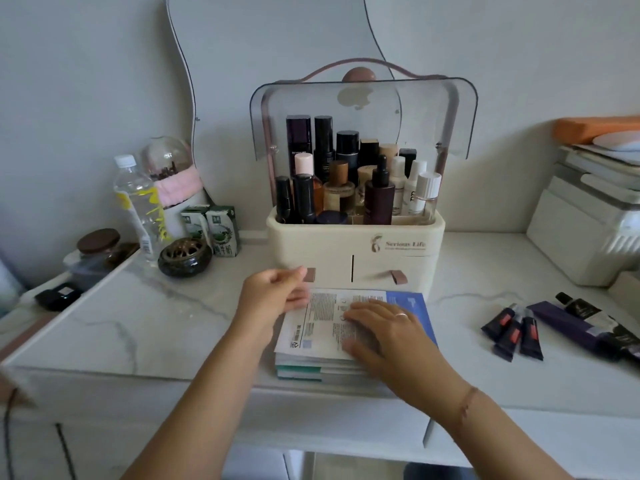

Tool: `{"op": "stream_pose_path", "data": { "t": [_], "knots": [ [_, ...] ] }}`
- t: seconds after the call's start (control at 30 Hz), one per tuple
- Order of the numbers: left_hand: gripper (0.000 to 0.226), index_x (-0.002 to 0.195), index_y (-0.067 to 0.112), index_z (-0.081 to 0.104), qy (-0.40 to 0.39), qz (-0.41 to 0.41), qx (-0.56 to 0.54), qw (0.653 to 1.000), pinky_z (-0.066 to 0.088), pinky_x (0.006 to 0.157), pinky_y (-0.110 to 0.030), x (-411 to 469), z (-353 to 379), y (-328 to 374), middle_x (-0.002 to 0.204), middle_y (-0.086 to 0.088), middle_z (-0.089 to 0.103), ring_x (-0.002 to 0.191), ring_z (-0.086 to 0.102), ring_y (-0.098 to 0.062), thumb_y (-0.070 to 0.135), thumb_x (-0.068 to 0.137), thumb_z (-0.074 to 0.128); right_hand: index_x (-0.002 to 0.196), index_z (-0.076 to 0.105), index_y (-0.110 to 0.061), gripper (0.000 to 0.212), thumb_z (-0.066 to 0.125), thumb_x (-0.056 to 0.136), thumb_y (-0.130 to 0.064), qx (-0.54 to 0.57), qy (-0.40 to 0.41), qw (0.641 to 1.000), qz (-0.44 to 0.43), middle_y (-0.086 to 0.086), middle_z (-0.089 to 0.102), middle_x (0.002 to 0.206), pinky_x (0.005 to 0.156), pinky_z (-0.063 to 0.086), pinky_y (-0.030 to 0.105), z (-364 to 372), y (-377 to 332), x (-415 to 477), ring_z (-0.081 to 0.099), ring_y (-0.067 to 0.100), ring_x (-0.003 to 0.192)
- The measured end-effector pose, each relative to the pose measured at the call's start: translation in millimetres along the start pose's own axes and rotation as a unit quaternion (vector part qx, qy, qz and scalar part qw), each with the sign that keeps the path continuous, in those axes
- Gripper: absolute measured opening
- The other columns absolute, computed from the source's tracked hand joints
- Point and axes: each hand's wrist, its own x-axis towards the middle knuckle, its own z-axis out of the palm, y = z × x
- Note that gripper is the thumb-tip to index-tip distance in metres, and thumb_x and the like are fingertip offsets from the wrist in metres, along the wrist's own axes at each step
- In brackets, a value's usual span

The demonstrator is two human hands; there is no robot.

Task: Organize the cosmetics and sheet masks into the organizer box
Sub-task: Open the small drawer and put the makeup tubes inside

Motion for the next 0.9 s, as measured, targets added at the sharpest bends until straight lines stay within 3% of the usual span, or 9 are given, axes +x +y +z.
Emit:
{"op": "stream_pose_path", "data": {
  "t": [0.13, 0.27, 0.47, 0.7, 0.8, 0.9],
  "knots": [
    [0.02, 0.094, 0.001, 0.068, -0.054, -0.047, 0.028, 0.997, 0.054, 0.052, -0.021, -1.6, 5.8, 9.9, 0.076, -0.012, 0.075, 0.065, 0.073, -0.021, 0.018, 0.083, 0.071, 0.133, 0.05, -0.028, 0.045, 0.047, 0.092, -0.046, 0.005, -0.009, 1.0, -0.004, -0.013, 0.047, 0.141, 0.113, 0.024, 0.024, -2.0, -0.7, 0.3, 0.037, 0.004, 0.132],
    [0.011, 0.09, -0.001, 0.069, -0.055, -0.031, 0.016, 0.998, 0.052, 0.05, -0.019, -13.4, 3.2, 11.4, 0.068, -0.01, 0.074, 0.057, 0.07, -0.015, 0.007, 0.083, 0.069, 0.132, 0.05, -0.028, 0.045, 0.045, 0.092, -0.048, -0.001, -0.021, 1.0, -0.002, -0.012, 0.047, 0.141, 0.11, 0.024, 0.024, -2.3, -0.2, 0.8, 0.039, 0.006, 0.131],
    [0.008, 0.086, 0.002, 0.071, -0.09, -0.011, 0.004, 0.996, 0.051, 0.048, -0.019, -59.4, -20.8, 5.1, 0.067, -0.012, 0.072, 0.054, 0.066, -0.015, 0.008, 0.084, 0.067, 0.134, 0.047, -0.03, 0.045, 0.039, 0.094, -0.049, -0.018, -0.028, 0.999, -0.015, -0.013, 0.046, 0.142, 0.115, 0.024, 0.031, 1.6, 1.4, -1.3, 0.038, 0.008, 0.132],
    [0.02, 0.082, 0.003, 0.072, -0.104, -0.011, 0.005, 0.994, 0.051, 0.048, -0.022, -105.1, -39.8, -8.6, 0.073, -0.017, 0.072, 0.055, 0.065, -0.019, 0.02, 0.072, 0.073, 0.127, 0.049, -0.027, 0.039, 0.03, 0.096, -0.042, -0.075, -0.025, 0.997, -0.017, -0.003, 0.044, 0.128, 0.098, 0.032, 0.027, 0.1, -0.5, -5.3, 0.042, 0.018, 0.112],
    [0.023, 0.088, 0.006, 0.073, -0.077, -0.009, 0.002, 0.997, 0.052, 0.05, -0.023, -110.6, -37.8, -18.4, 0.075, -0.016, 0.073, 0.056, 0.066, -0.019, 0.024, 0.074, 0.073, 0.132, 0.041, -0.025, 0.043, 0.022, 0.097, -0.04, -0.122, -0.047, 0.991, -0.039, -0.003, 0.041, 0.131, 0.101, 0.03, 0.026, -0.5, -0.8, -5.0, 0.041, 0.017, 0.115],
    [0.034, 0.09, 0.012, 0.073, -0.063, 0.015, 0.001, 0.998, 0.054, 0.054, -0.024, -114.4, -36.0, -24.3, 0.078, -0.013, 0.074, 0.061, 0.068, -0.021, 0.036, 0.066, 0.074, 0.133, 0.042, -0.023, 0.045, 0.036, 0.094, -0.045, -0.088, -0.043, 0.995, -0.026, -0.005, 0.044, 0.135, 0.11, 0.026, 0.028, -4.4, -1.1, -6.0, 0.042, 0.016, 0.121]
  ]
}}
